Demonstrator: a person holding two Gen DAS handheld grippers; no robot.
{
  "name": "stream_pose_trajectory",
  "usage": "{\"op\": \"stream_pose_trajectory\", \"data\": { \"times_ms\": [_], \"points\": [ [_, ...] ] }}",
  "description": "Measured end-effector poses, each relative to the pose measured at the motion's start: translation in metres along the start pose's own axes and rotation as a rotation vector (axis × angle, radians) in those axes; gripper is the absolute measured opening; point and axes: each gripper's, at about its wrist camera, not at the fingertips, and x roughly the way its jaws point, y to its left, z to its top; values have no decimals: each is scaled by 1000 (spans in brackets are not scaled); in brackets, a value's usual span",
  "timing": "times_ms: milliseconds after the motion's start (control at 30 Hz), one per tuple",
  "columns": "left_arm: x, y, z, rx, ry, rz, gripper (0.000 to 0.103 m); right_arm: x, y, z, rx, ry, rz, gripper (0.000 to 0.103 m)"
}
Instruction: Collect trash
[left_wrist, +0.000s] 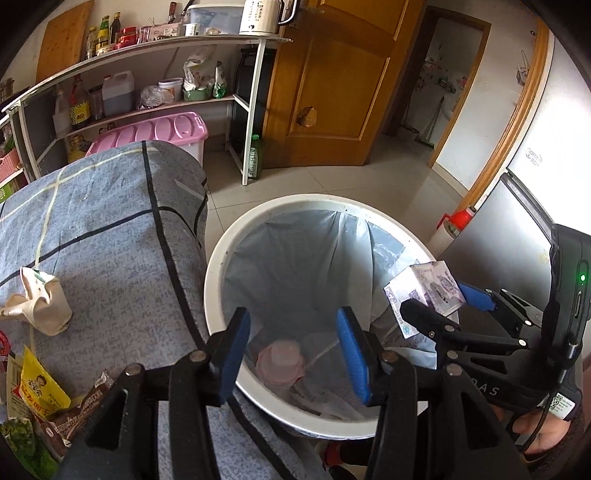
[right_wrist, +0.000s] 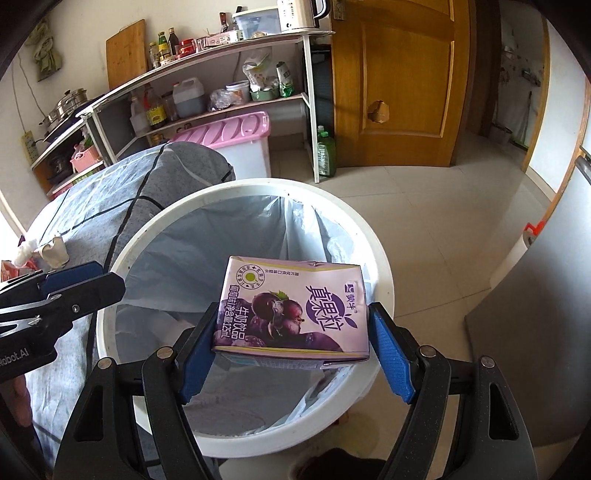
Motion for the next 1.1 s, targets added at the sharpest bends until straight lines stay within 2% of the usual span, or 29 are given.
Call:
{"op": "stream_pose_trajectory", "data": {
  "times_ms": [133, 600, 800, 900, 1100],
  "points": [
    [1, 1, 0, -11, 4, 4, 56, 2, 2, -1, -7, 3, 1, 77],
    [-41, 26, -6, -54, -74, 33, 57, -21, 18, -1, 6, -39, 38, 77],
    [-71, 46, -16, -78, -126, 85, 57, -38, 46, 0, -26, -84, 79, 77],
    [-87, 64, -23, -115, -145, 97, 57, -45, 61, -1, -30, -106, 115, 77],
    [-116, 99, -43, -173, -176, 169, 58, -55, 99, -5, -79, -129, 178, 77]
  ]
}}
